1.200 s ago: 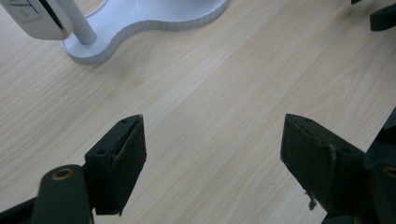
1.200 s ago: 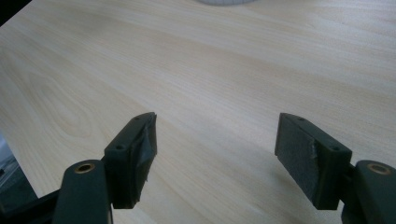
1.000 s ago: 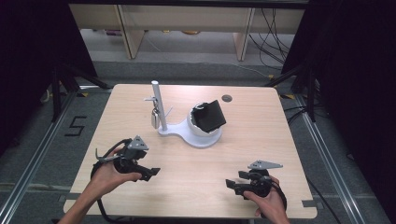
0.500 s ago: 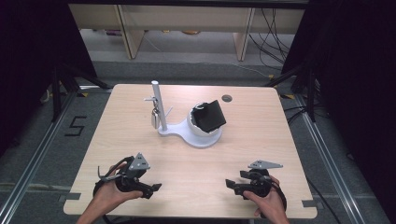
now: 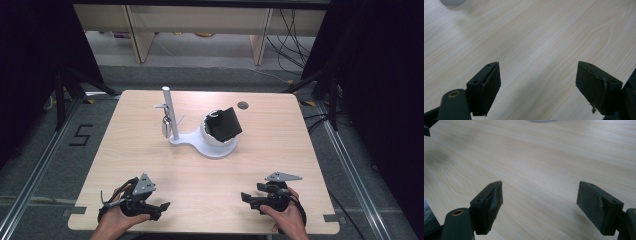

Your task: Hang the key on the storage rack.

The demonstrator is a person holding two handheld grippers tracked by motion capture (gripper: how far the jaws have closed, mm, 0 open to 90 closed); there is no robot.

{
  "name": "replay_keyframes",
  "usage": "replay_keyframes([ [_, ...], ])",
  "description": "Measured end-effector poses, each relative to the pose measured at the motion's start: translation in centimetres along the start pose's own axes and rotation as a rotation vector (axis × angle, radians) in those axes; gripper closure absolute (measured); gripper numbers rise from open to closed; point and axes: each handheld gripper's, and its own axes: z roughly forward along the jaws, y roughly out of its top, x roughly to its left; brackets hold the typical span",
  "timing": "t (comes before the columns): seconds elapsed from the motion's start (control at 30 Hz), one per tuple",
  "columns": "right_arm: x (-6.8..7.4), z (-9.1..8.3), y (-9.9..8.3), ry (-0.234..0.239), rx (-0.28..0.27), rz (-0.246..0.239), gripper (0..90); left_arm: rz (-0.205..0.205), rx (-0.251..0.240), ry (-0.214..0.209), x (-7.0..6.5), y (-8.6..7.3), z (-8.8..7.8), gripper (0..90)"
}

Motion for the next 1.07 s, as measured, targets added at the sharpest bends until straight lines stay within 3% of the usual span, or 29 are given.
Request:
replay_keyframes([
  [0.03,0.0,0.1,0.0,0.0,0.001,-0.002,21.8,0.009,0.0,0.001,0.0,-0.3,0.0,19.8],
  [0.23,0.2,0.1,-0.1,0.005,0.004,0.006,21.8,-0.068,-0.048,0.037,-0.7,-2.0,0.8,20.5],
  [0.27,0.4,0.2,-0.1,-0.009,0.014,0.025,21.9,-0.073,-0.057,0.041,-0.9,-2.2,0.9,20.9],
  [0.3,0.4,0.2,-0.1,-0.006,0.01,0.02,21.9,-0.065,-0.047,0.038,-0.9,-2.3,0.9,21.0],
  [0.33,0.4,0.2,-0.1,-0.001,0.007,0.011,21.9,-0.082,-0.061,0.036,-1.1,-2.3,1.0,20.9],
  [0.37,0.1,0.1,0.0,0.019,0.009,-0.017,21.8,-0.032,-0.01,0.018,-1.0,-2.3,0.7,20.9],
  [0.4,0.3,0.0,0.0,-0.012,0.008,-0.023,21.8,-0.038,-0.018,0.022,-1.1,-2.3,0.7,20.8],
  [0.43,0.3,0.0,0.0,-0.012,0.007,-0.024,21.8,-0.021,-0.016,0.021,-1.2,-2.3,0.6,20.8],
  [0.47,0.5,0.1,-0.1,0.009,0.015,0.011,21.7,-0.032,-0.03,0.016,-1.3,-2.3,0.7,20.7],
  [0.53,0.4,0.0,0.0,-0.005,0.016,-0.021,21.7,-0.049,-0.039,0.016,-1.7,-2.3,0.8,20.6],
  [0.57,0.4,0.1,0.0,-0.008,0.014,-0.025,21.5,0.012,-0.006,0.021,-1.4,-2.3,0.7,20.6],
  [0.6,0.4,0.1,0.0,-0.01,0.013,-0.025,21.2,0.0,-0.011,0.024,-1.5,-2.4,0.8,20.6],
  [0.63,0.6,0.2,-0.1,0.007,0.012,0.008,20.6,-0.001,-0.008,0.021,-1.6,-2.4,0.8,20.6],
  [0.83,0.6,0.3,-0.1,0.009,0.005,0.002,18.6,0.001,-0.009,0.023,-1.4,-2.4,0.8,20.3],
  [0.87,0.6,0.4,-0.1,0.006,0.005,0.001,17.9,-0.005,-0.013,0.019,-1.4,-2.5,0.9,20.2],
  [0.9,0.7,0.4,-0.1,0.007,0.005,0.004,17.5,-0.04,-0.034,0.02,-1.6,-2.5,1.0,20.1],
  [0.97,0.7,0.3,-0.1,-0.019,0.016,-0.003,17.5,-0.051,-0.048,0.029,-1.6,-2.5,1.2,20.1],
  [1.0,0.8,0.4,-0.2,-0.007,0.01,0.014,17.5,-0.011,-0.009,0.019,-1.3,-2.5,1.0,20.0],
  [1.07,0.7,0.5,-0.2,-0.006,0.011,-0.004,17.4,-0.015,-0.009,0.018,-1.3,-2.6,1.0,20.0],
])
